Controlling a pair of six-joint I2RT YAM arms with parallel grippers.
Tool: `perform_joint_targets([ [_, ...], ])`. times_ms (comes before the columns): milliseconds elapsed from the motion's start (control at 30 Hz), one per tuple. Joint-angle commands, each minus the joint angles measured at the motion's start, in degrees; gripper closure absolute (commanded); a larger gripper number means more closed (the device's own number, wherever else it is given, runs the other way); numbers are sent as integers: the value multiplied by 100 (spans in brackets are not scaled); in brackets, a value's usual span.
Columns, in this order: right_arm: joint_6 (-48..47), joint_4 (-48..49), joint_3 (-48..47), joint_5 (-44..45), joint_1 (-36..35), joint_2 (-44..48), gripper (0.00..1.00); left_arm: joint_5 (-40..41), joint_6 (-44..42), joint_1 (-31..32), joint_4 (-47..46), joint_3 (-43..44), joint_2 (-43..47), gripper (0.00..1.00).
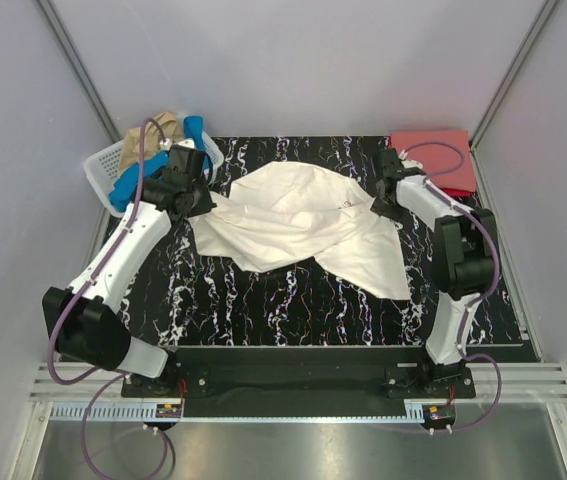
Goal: Fold and stack the t-shirts
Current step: Flatten the tshirt out
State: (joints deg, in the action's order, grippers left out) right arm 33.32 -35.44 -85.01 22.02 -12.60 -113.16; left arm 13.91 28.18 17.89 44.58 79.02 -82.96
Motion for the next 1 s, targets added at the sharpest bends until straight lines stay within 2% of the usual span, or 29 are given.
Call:
perform_joint_targets([
  [0,886,-1211,545,-20,170,1250,56,-354,-164,13,-344,-264,376,100],
  [33,948,-1176,808,-440,257,1784,55,-363,-199,13,-353,-334,455,100],
  [100,1246,-1237,1599,-724,459,2296,55,-450,-260,13,-353,-370,517,100],
  [233,1782,-1325,2813,-796,662,3622,54,-547,-322,21,-458,-545,789,100],
  [300,1976,-1264,3288,-822,697,3827,53,-617,-340,22,-537,-660,860,100],
  [400,2073,-1202,3596,-1120,698,3846,53,-802,-357,30,-573,-713,852,100],
  [600,2345,-1070,3913,-1165,698,3565,53,-943,-384,48,-608,-792,939,100],
  [967,2680,-448,4423,-840,698,3266,54,-996,-401,48,-626,-871,1071,100],
])
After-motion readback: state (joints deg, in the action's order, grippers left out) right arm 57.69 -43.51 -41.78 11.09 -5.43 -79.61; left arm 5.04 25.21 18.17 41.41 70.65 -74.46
